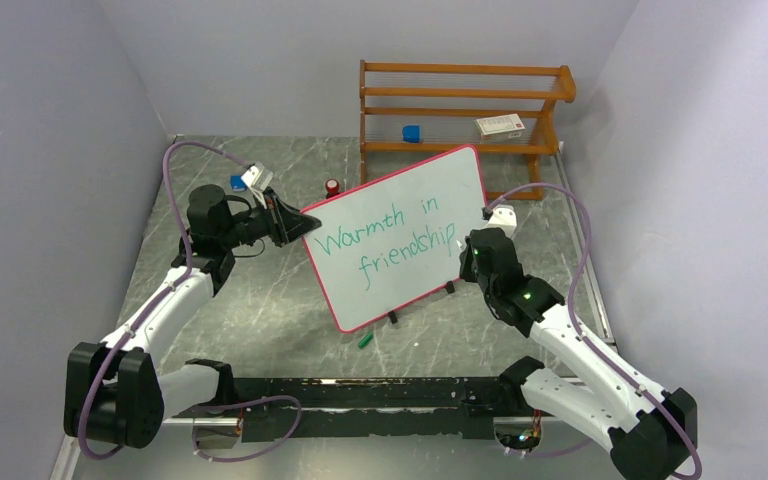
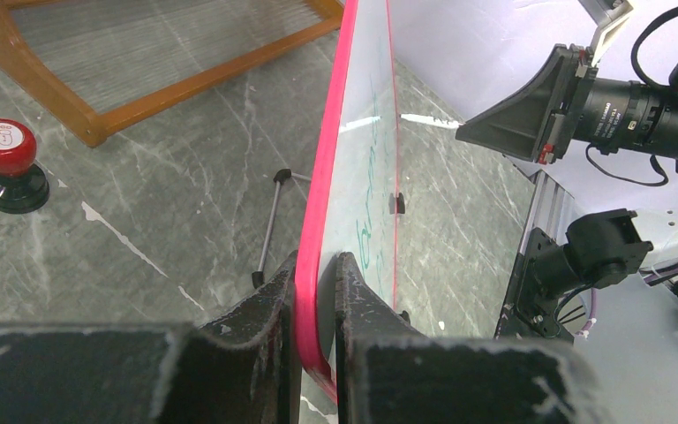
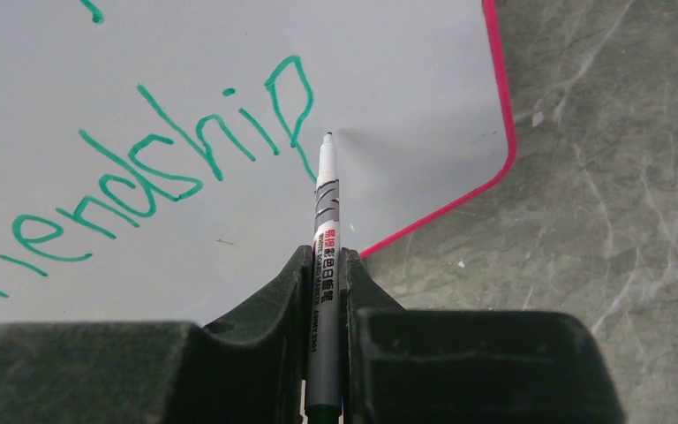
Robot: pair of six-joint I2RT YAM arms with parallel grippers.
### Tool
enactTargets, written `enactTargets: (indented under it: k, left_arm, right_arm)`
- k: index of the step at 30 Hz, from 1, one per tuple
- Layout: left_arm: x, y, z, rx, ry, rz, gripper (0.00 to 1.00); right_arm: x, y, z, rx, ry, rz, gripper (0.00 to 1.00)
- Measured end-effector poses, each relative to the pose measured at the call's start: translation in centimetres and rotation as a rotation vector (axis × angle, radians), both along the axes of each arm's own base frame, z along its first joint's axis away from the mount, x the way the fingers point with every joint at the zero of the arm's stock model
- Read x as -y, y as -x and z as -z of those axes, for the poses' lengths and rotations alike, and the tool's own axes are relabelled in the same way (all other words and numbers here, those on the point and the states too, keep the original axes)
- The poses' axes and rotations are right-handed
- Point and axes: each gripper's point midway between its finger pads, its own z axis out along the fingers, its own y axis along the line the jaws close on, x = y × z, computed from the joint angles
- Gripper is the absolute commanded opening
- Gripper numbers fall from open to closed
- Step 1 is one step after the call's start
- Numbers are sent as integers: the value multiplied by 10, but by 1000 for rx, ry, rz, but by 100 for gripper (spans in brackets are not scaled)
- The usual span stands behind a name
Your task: Write a sentence on the whiteboard
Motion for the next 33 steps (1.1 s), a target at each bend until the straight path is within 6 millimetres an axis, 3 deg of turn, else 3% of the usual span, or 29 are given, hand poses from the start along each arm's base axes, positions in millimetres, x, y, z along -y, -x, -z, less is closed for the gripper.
enactTargets:
  k: [22,33]
  left_arm:
    - [0,0,0,-1,0,0,5]
    - [0,0,0,-2,-2,-1,5]
  right_arm:
    - [6,-25,1,29,-46,44,0]
    - [7,-23,-1,28,-53,38,0]
